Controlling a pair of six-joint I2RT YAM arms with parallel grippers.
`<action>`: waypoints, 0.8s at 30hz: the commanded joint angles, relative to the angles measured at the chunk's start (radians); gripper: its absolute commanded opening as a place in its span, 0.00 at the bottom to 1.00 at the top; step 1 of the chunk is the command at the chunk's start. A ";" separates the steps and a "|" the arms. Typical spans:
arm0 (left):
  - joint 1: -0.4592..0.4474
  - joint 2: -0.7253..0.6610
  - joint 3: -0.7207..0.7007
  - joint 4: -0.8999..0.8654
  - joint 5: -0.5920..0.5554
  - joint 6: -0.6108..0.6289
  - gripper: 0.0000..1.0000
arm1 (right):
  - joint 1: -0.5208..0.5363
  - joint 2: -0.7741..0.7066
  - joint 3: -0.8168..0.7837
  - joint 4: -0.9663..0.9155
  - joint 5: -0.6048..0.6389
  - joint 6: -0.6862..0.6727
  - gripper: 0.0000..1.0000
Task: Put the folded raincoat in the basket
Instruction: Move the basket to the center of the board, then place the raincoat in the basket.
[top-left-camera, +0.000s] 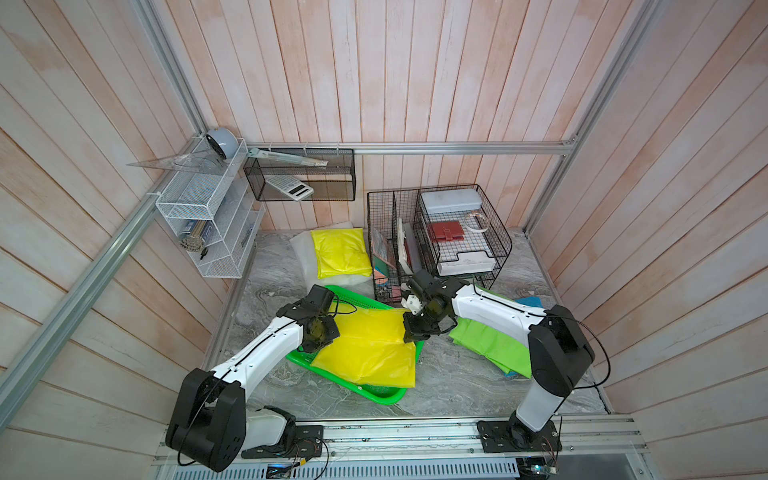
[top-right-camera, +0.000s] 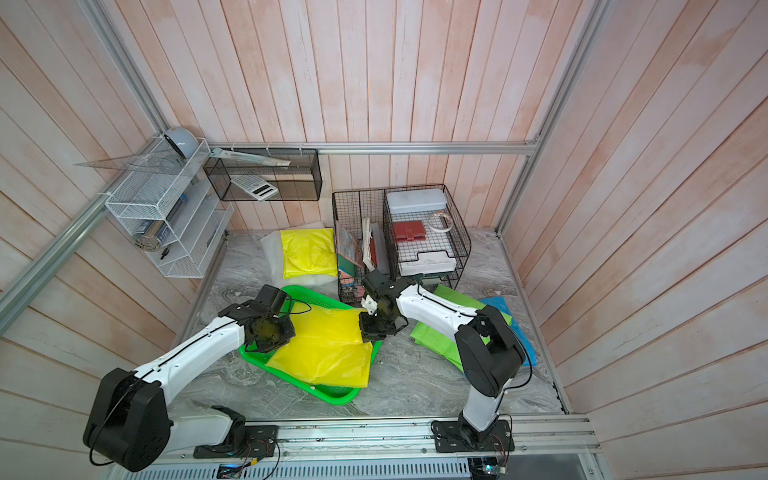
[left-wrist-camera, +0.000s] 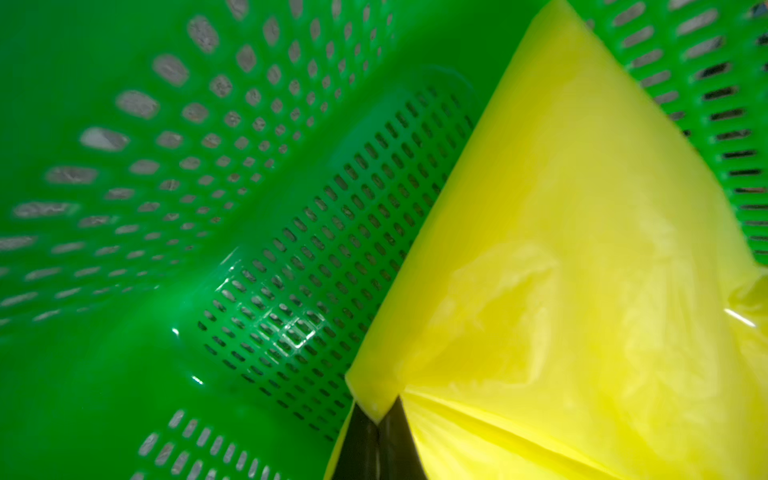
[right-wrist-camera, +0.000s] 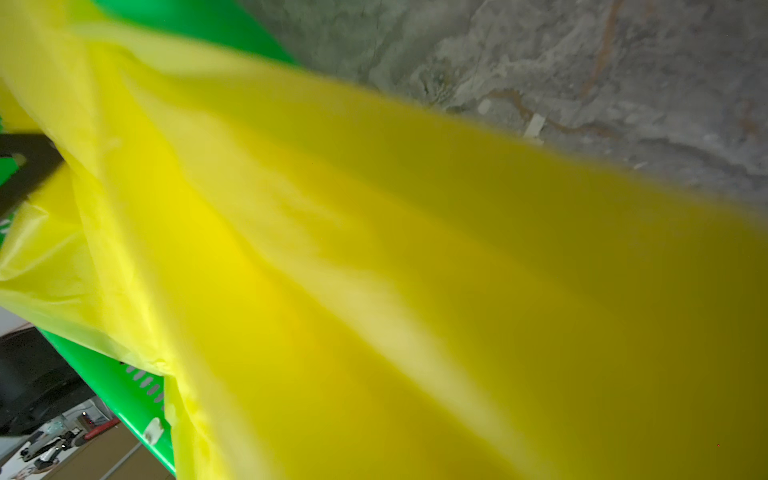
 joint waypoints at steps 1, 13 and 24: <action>0.002 0.025 0.067 0.009 -0.104 0.017 0.00 | 0.054 -0.038 0.028 -0.083 0.008 0.002 0.00; 0.026 0.251 0.254 -0.084 -0.357 0.234 0.00 | 0.207 -0.114 -0.066 0.221 0.068 0.365 0.00; 0.038 0.222 0.127 0.000 -0.242 0.157 0.00 | 0.221 -0.023 -0.112 0.183 0.169 0.286 0.00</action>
